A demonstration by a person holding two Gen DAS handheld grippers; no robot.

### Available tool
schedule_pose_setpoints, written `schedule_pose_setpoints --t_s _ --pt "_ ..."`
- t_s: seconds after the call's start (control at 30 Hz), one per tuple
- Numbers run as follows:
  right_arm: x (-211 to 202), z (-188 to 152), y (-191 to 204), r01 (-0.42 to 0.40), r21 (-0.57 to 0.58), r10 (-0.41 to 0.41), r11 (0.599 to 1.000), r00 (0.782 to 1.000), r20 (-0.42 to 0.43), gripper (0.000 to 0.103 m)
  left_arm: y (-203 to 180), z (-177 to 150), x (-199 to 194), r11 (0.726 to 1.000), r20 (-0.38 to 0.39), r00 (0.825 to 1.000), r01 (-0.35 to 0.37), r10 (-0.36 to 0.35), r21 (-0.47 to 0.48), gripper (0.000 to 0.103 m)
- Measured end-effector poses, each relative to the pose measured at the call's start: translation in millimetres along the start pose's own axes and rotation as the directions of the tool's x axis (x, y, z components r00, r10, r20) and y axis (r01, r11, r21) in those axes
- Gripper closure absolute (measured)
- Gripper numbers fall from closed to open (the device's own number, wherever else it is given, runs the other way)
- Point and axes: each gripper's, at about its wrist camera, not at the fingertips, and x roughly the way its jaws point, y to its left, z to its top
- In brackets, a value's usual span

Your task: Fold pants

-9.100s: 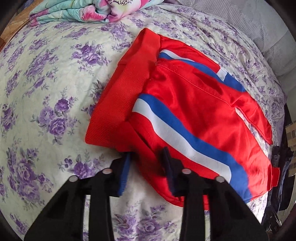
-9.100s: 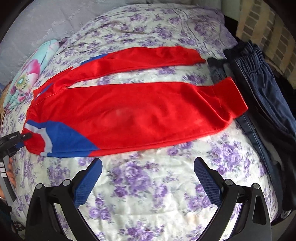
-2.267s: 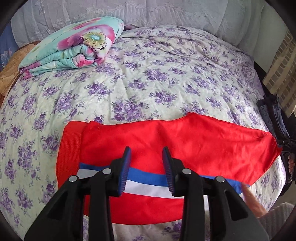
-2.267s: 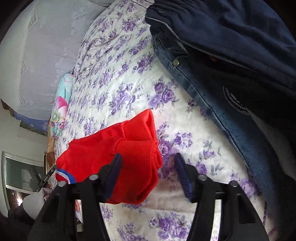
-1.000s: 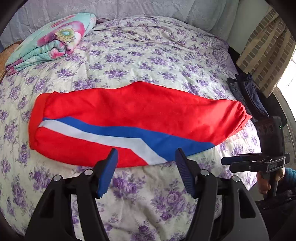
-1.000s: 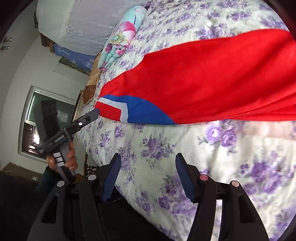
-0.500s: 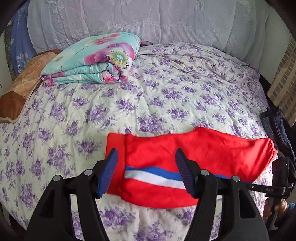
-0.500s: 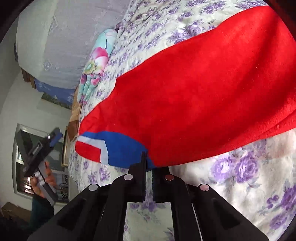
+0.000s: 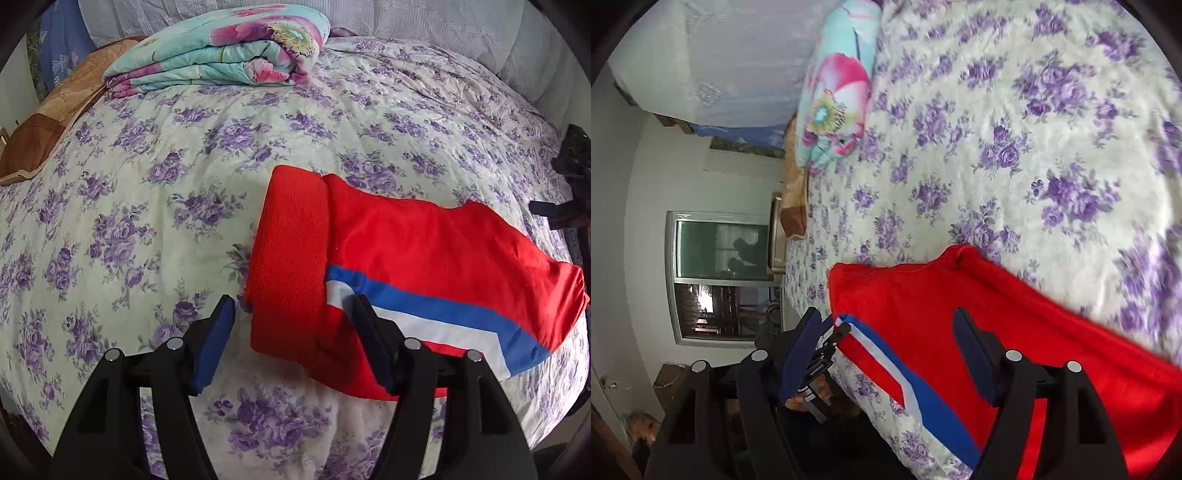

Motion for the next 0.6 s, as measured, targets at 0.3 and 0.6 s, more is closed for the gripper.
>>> schedule_pose_setpoints --t_s 0.3,0.6 --pt "67.6 40.4 -22.3 -0.013 0.067 0.027 0.998 0.973 -0.228 0.029 -5.2 5.5 -1.1 0.999 0.008 0.999 -0.049 0.049 -0.002 0.035" --pt "82.9 51.9 11.8 0.188 -0.163 -0.223 0.969 0.947 -0.233 0.094 -14.7 16.4 -2.0 0.997 0.034 0.997 -0.073 0.073 -0.001 0.037"
